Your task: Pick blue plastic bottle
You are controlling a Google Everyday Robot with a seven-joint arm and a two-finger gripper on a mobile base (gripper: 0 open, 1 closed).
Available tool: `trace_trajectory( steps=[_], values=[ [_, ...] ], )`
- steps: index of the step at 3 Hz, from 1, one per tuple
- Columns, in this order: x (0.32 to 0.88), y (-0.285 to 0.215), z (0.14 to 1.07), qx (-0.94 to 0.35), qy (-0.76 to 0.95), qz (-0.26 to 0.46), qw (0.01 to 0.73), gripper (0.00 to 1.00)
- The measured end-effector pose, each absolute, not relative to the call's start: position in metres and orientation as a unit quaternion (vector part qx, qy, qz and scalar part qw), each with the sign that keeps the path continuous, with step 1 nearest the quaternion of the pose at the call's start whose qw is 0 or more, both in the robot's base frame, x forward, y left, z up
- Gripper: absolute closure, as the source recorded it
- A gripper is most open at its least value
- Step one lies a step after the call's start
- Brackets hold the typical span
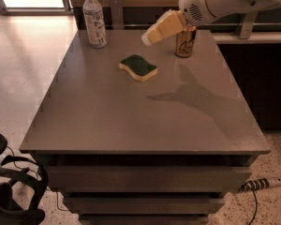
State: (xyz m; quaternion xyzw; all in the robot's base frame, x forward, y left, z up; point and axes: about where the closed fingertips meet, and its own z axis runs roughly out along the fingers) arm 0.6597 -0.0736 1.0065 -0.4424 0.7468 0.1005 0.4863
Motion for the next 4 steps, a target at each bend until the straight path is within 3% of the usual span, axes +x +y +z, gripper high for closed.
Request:
trace_trajectory(
  steps=[2,4],
  values=[
    [0.779,0.016,0.97,-0.419,0.698,0.184,0.551,0.0],
    [0.84,0.076,0.968,-0.392,0.653,0.242,0.601,0.0]
  ],
)
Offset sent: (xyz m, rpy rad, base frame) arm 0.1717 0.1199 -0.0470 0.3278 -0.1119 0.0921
